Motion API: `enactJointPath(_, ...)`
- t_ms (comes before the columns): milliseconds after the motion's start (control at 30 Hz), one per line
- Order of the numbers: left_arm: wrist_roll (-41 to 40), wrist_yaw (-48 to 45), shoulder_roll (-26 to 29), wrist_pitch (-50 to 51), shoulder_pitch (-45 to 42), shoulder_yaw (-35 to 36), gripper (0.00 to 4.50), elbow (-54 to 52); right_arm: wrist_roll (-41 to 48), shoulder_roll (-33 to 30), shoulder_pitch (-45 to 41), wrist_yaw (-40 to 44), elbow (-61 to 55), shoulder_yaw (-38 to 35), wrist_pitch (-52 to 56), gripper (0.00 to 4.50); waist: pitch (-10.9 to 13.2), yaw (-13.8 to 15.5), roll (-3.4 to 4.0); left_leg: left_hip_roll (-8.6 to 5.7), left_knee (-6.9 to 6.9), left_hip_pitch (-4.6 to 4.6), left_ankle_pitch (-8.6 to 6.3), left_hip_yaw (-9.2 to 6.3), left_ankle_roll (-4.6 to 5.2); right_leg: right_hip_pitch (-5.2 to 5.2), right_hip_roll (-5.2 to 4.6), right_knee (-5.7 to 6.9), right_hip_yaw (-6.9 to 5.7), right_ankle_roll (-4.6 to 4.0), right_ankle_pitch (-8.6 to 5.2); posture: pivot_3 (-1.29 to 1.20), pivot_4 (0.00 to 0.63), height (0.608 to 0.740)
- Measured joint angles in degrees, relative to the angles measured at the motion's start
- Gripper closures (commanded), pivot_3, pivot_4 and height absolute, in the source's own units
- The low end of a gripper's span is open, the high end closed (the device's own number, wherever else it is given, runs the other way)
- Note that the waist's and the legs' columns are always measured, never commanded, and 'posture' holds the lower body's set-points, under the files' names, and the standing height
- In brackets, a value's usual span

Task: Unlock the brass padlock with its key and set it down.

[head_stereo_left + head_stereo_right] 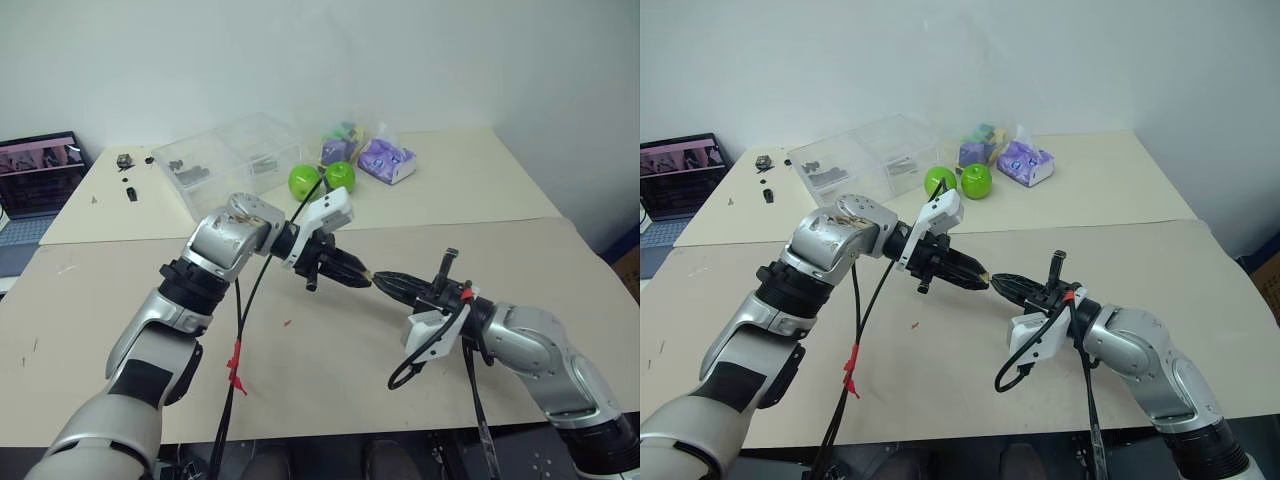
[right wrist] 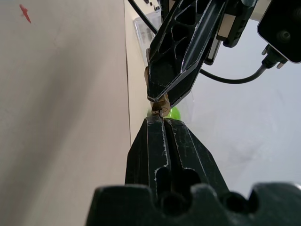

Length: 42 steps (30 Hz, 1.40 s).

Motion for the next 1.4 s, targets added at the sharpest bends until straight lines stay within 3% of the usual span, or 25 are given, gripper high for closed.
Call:
enactJointPath(200, 4.2, -0.6, 1.2, -11.2, 0.2, -2.4, 3.69, -0.7, 7.5, 0.1, -1.1, 5.8, -1.3, 0.2, 6.8, 4.46, 0.0, 0.1, 0.00, 0.01, 0.00, -0.01, 0.00, 0.01, 0.00, 0.01, 0.00, -0.02, 0.01, -0.05, 0.03, 0.00, 0.150, 0.740)
enactJointPath(700, 5.4, -0.5, 1.6, -12.0, 0.9, -2.5, 3.69, -4.5, 22.3, 0.2, -4.2, 14.7, -7.4, 0.0, 29.0, 4.46, 0.0, 0.2, 0.05, 0.04, 0.02, -0.04, -0.06, 0.00, 0.10, -0.01, 0.02, -0.01, -0.01, -0.05, 0.03, 0.00, 0.150, 0.740)
enactJointPath(900, 5.7, -0.3, 1.3, -11.4, 0.9, -2.3, 3.69, -4.5, 19.6, -1.2, -4.7, 14.7, -7.4, 0.4, 27.1, 4.46, 0.0, 0.2, 0.07, 0.03, 0.02, -0.05, -0.06, 0.00, 0.11, -0.04, 0.02, -0.01, -0.03, -0.02, 0.01, 0.00, 0.150, 0.740)
enactJointPath(1000, 5.1, -0.3, 0.7, -9.6, 1.2, -2.3, 3.69, -4.5, 15.1, -5.3, -4.5, 15.0, -7.1, 1.0, 19.2, 3.67, 0.0, 0.3, 0.08, 0.03, 0.01, -0.06, -0.06, 0.01, 0.11, -0.04, 0.01, -0.03, -0.04, 0.15, -0.09, 0.00, 0.150, 0.740)
enactJointPath(1167, 4.5, 0.7, 0.1, -6.6, 1.3, -2.1, 3.69, -4.5, 11.6, -5.6, -3.3, 14.3, -5.0, 2.1, 12.3, 1.97, 0.0, 0.1, 0.02, 0.04, 0.02, -0.05, -0.06, 0.01, 0.11, -0.04, 0.03, -0.01, -0.02, 0.05, -0.03, 0.00, 0.150, 0.740)
enactJointPath(1400, 1.9, 2.0, -1.0, -1.5, 1.1, -1.2, 3.69, -4.5, 7.8, -6.3, -1.9, 10.2, -0.9, 1.3, 3.9, 1.97, 0.0, 0.2, 0.00, 0.03, 0.02, -0.05, -0.06, 0.01, 0.11, -0.03, 0.02, -0.01, -0.03, -0.01, 0.01, 0.00, 0.150, 0.740)
